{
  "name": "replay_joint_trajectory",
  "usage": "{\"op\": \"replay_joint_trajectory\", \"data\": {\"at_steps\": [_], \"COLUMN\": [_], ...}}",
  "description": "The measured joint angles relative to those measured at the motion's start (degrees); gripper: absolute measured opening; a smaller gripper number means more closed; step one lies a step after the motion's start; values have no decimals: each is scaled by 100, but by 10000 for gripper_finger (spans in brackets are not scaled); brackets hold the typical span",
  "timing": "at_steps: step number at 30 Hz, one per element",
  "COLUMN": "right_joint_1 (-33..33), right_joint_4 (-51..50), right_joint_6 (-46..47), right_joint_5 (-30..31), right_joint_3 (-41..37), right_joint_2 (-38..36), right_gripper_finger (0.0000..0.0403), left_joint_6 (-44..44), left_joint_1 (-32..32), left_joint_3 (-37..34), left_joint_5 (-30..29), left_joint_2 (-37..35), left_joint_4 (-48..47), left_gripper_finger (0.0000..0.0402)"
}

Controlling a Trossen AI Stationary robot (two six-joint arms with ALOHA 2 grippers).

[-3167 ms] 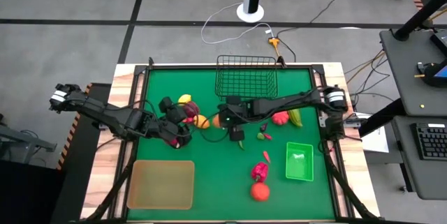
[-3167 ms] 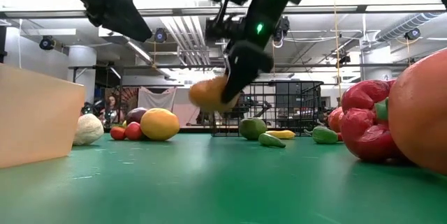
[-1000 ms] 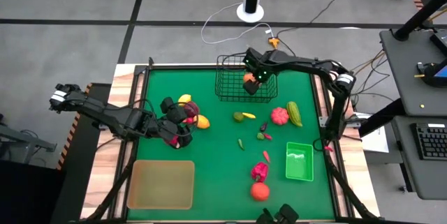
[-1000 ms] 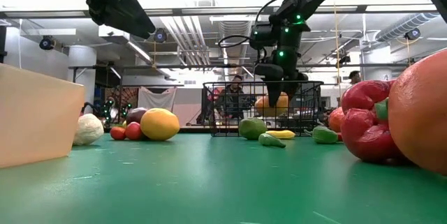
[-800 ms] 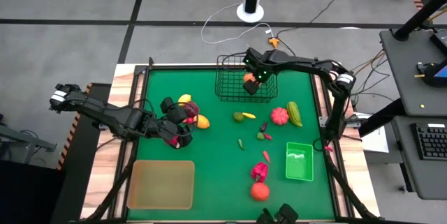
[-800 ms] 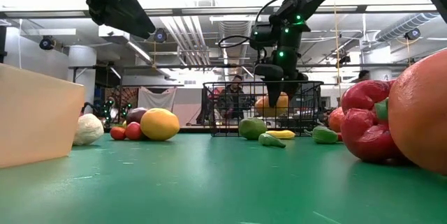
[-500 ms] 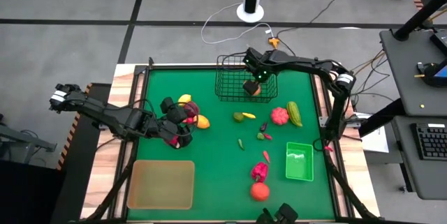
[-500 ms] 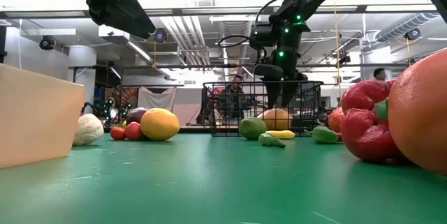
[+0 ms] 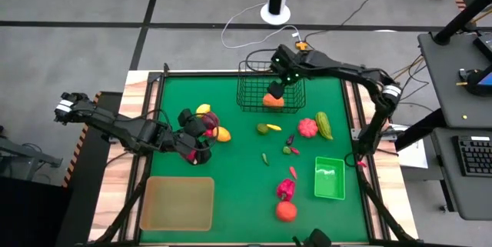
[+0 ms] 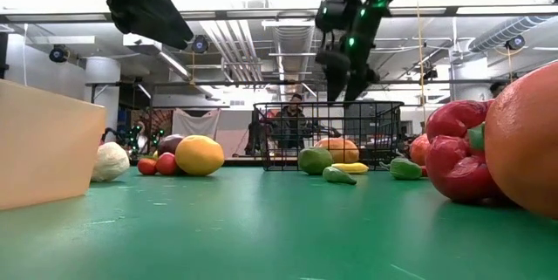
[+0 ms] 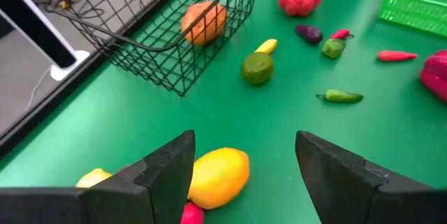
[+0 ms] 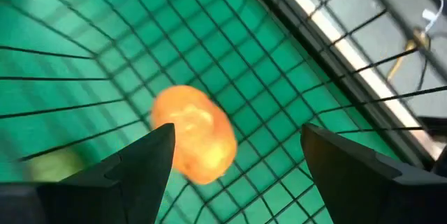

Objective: Sort produce into baskets
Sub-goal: Put the bottom lemon into the orange bin

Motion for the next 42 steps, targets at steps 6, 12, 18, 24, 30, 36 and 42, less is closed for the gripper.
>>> {"op": "replay_joint_trajectory", "data": {"at_steps": [6,12,18,24,30,36,42], "right_joint_1": [419,989,1608,1977,2089,2089,2089], "right_joint_4": [-7,-1,196,391,389,391,388], "right_joint_6": [2,114,314,459,509,511,505], "right_joint_5": [0,5,203,355,439,439,439], "right_joint_3": [-141,-416,-801,-1058,-1089,-1092,-1092], "right_joint_2": [-713,-1544,-2272,-2676,-2718,-2716,-2714], "right_gripper_finger": [298,296,297,299,295,301,303], "left_joint_6": [177,765,1399,2367,3066,3522,3795], "left_joint_1": [0,1,67,388,871,1279,1449], "left_joint_3": [0,0,58,436,723,763,761], "left_joint_5": [119,233,890,1500,1801,2055,2075], "left_joint_2": [0,29,422,1120,1727,2237,2473], "left_joint_4": [281,712,1054,686,-19,-187,-223], "left_gripper_finger": [231,231,231,231,231,231,231]}}
